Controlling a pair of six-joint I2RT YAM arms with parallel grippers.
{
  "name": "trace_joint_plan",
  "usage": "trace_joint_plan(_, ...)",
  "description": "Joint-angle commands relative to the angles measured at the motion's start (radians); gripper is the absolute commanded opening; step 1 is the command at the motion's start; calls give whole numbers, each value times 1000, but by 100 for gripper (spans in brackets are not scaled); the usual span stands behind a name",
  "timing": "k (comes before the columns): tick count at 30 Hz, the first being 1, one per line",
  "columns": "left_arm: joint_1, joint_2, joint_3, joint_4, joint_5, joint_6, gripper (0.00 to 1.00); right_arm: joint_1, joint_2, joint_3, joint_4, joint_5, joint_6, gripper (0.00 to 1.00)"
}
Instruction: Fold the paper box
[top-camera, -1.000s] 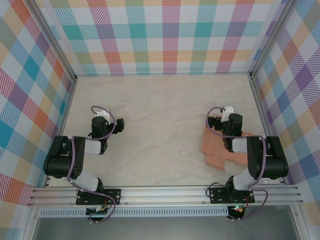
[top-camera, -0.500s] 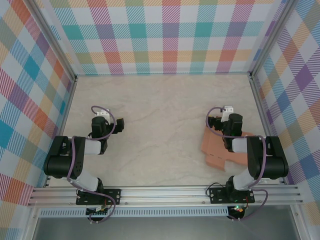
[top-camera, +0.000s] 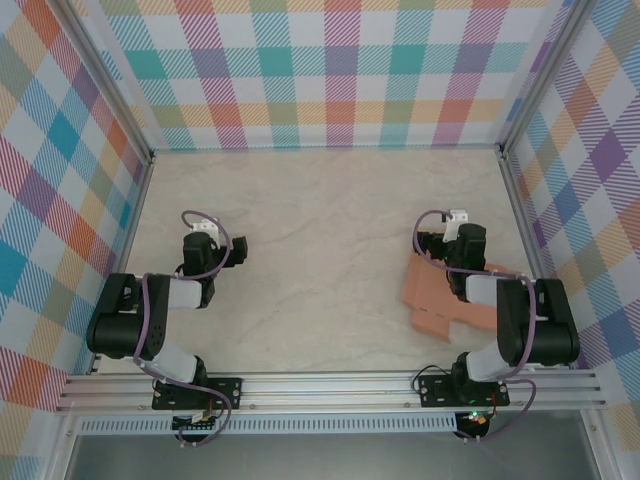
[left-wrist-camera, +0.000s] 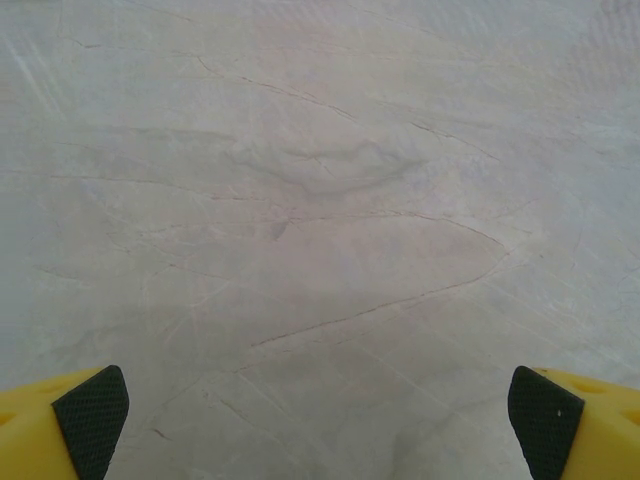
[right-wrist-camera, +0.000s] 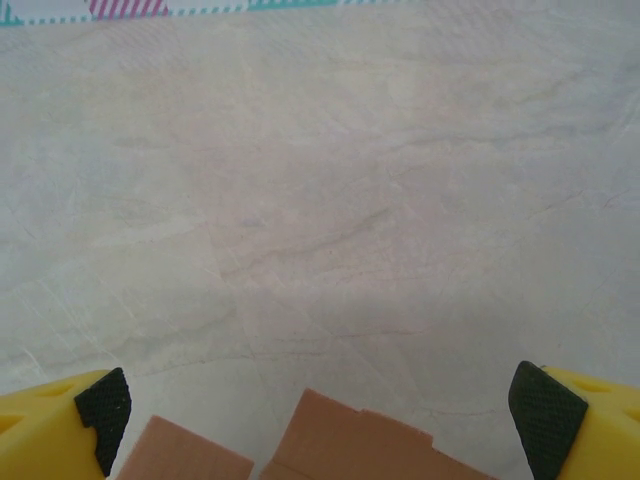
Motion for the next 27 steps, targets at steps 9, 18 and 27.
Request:
trace_joint_plan(9,-13,-417,214,-582,-87,-247,100,-9,-133,566,-1341,589,864,100)
trace_joint_plan(18,-10,-316,472,-1118,-267,-429,100,91,205,1013,-1844,497,920,100)
trace_joint_plan(27,-18,-359,400,-1009,-114,-444,100,388,330,1062,-1913,364,1015,99)
